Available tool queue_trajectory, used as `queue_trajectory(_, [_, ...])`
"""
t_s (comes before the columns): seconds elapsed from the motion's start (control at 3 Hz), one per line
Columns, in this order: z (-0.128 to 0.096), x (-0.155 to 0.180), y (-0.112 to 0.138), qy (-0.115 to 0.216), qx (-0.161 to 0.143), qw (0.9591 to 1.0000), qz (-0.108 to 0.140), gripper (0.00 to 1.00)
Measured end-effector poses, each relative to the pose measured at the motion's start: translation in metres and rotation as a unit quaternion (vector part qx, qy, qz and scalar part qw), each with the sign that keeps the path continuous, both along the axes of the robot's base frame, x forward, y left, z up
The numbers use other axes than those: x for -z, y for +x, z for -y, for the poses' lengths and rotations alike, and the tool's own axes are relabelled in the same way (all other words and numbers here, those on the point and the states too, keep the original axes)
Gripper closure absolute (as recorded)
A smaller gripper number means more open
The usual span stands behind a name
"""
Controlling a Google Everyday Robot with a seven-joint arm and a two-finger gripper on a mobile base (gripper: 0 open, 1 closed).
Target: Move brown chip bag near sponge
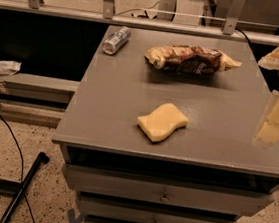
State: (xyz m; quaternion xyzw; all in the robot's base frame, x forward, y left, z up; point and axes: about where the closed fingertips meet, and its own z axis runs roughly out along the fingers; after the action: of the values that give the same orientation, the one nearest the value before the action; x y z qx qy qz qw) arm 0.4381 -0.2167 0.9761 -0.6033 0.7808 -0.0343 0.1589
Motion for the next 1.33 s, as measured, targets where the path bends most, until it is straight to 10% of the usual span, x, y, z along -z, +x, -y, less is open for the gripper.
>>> queue_trajectory(0.67, [-0.001, -0.001, 0.023, 0.004, -0.001, 0.9997, 0.025, 0.00])
queue_trajectory(1.33, [-0.029, -0.003, 0.159, -0.012, -0.033, 0.9900, 0.137, 0.00])
